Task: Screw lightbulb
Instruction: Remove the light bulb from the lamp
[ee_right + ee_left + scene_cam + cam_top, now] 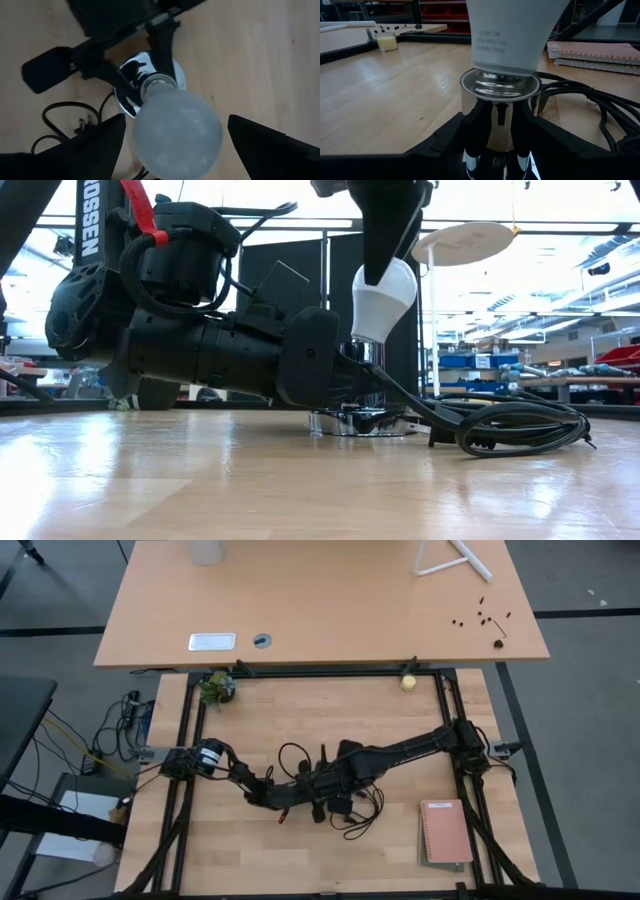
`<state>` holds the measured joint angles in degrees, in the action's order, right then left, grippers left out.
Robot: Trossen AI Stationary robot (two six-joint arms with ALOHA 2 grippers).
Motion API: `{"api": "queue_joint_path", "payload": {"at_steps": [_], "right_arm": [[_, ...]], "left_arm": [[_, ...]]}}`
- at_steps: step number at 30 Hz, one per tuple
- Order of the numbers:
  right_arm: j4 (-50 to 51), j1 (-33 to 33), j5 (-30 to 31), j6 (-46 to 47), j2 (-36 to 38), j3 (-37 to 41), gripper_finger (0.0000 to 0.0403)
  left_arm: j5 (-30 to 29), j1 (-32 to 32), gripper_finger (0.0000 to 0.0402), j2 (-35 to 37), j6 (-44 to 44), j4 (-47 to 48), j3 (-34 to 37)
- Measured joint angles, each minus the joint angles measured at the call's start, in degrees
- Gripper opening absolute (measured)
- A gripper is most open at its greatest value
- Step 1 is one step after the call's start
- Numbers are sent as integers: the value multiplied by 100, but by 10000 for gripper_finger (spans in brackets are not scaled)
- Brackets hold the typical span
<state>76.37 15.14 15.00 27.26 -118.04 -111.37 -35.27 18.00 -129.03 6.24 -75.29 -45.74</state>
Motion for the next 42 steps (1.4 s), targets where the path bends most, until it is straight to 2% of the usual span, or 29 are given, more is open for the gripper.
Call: {"api": "queue_joint_path", "payload": {"at_steps": [9,29,32,38,42], "right_arm": [[-490,-61,33,-492,7,374,359],[-1127,-114,57,-795,4,1091,342],[-1121,-114,57,-795,4,1091,319],[-1122,-124,64,-795,4,1091,247],[-957,-153,61,-819,2,954,246]], "left_arm": [[0,0,193,0,0,-3,0],[48,-2,193,0,-2,-11,2],[48,0,193,0,-4,-8,2],[50,-2,193,0,-2,-7,2],[52,0,193,0,-3,-4,2]]}}
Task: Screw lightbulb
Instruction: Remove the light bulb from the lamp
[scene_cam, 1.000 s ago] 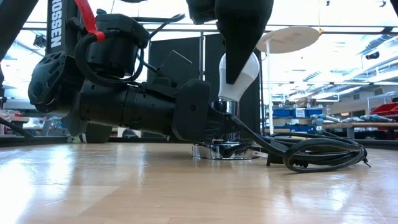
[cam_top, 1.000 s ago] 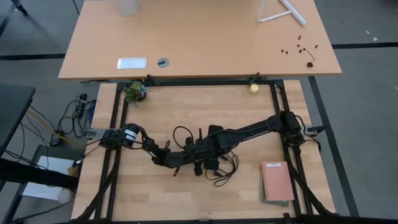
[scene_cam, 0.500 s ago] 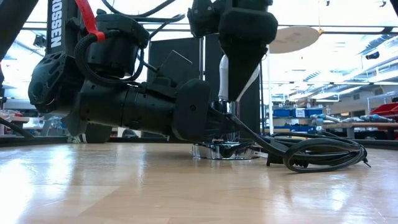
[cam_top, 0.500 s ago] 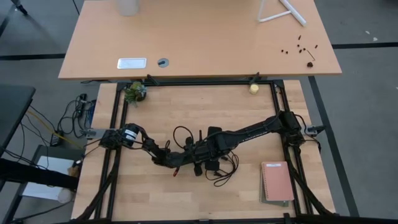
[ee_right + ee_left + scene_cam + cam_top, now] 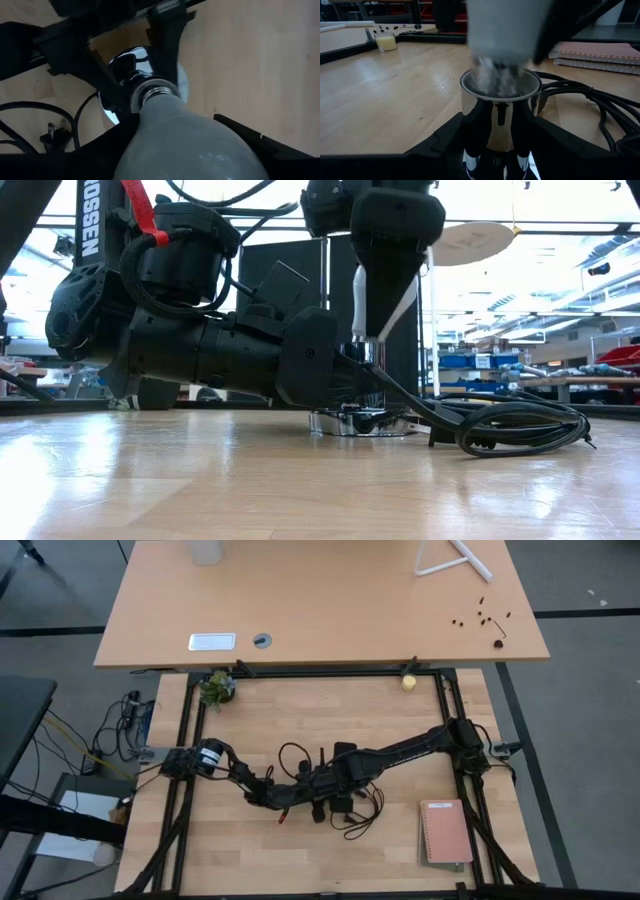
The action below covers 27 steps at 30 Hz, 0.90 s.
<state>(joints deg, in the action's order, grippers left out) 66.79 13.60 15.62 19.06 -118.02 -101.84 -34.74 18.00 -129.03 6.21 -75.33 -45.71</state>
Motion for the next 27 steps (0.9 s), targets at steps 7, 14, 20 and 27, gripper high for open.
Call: {"api": "queue_joint_path", "payload": {"at_steps": [7,14,20,27], "right_arm": [[638,-99,326,-216,0,-772,271],[2118,-242,846,-133,11,-1353,261],[2292,-412,876,103,-7,-1140,265],[2316,-553,858,510,4,-424,275]], "left_arm": [[0,0,193,0,-2,19,0],[-43,0,193,1,-8,24,-2],[-208,0,193,0,-8,43,-2],[-727,18,193,9,95,25,132]]}}
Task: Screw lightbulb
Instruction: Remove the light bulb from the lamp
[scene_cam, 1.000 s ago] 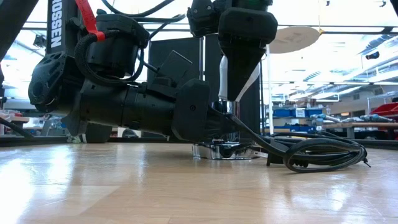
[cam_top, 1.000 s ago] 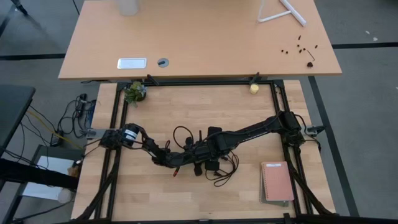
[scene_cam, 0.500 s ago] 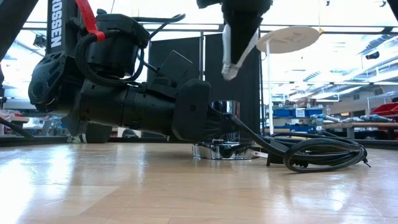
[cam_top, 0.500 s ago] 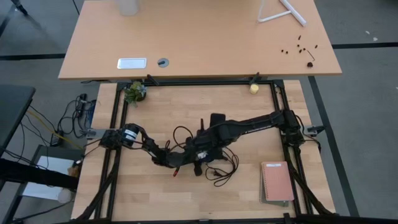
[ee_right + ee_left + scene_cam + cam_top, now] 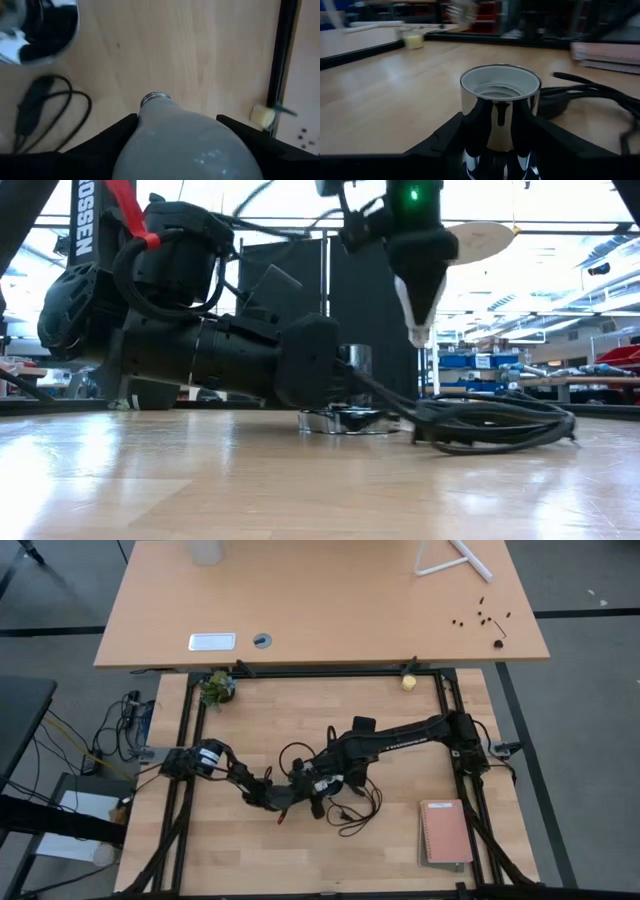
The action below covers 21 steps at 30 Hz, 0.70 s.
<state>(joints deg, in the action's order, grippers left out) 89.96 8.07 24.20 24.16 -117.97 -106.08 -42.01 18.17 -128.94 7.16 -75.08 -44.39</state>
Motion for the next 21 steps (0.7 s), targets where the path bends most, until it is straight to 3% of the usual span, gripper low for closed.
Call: {"api": "queue_joint_path", "payload": {"at_steps": [5,13,21], "right_arm": [[-16,-50,-69,311,-2,589,264],[-529,-113,-788,521,0,1493,278],[-389,-245,-1461,938,0,1875,267]], "left_arm": [[-249,-20,193,9,228,-232,261],[-309,-70,193,195,233,-333,645],[262,-193,208,203,186,-390,798]]}}
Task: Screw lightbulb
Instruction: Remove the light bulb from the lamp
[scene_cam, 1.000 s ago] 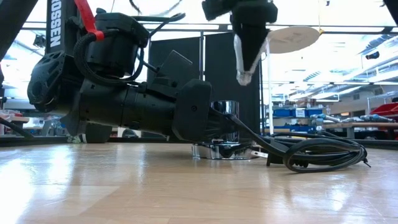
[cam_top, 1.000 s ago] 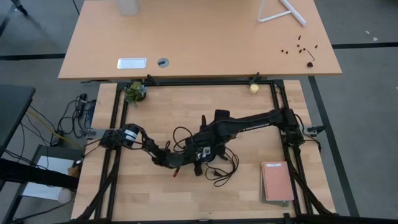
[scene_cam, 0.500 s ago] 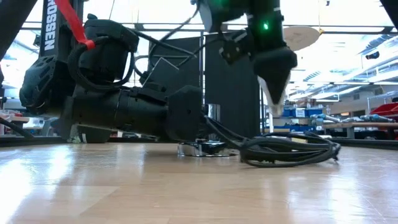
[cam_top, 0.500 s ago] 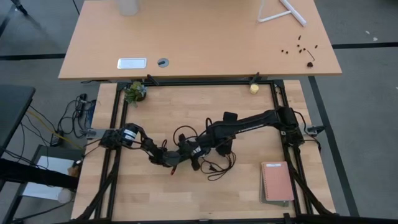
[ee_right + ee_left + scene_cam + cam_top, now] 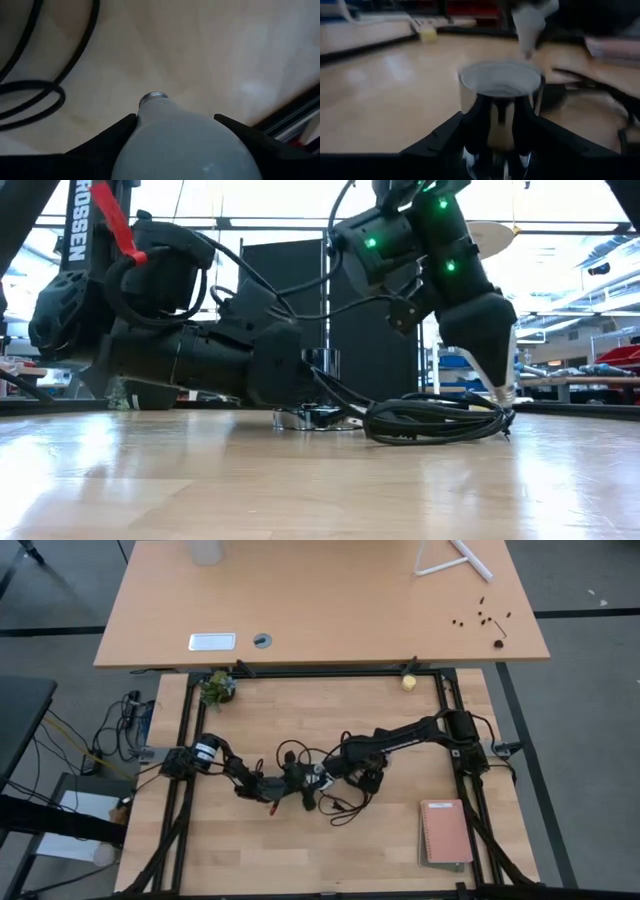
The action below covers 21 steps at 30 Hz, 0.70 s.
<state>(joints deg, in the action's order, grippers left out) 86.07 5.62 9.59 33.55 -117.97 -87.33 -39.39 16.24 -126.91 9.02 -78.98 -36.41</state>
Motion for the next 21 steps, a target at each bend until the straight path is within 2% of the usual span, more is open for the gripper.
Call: {"api": "queue_joint_path", "payload": {"at_steps": [4,9,13,21], "right_arm": [[-3,-81,-304,-8,0,13,271],[-58,-224,-341,-142,0,13,277],[-75,-330,-435,-214,0,13,273],[-309,-480,-1178,-389,0,13,278]], "left_arm": [[309,-24,232,-7,1,38,1],[327,-17,252,-15,-114,-24,-1],[328,-6,254,-22,-135,-95,6],[415,2,254,-33,-147,-704,382]]}}
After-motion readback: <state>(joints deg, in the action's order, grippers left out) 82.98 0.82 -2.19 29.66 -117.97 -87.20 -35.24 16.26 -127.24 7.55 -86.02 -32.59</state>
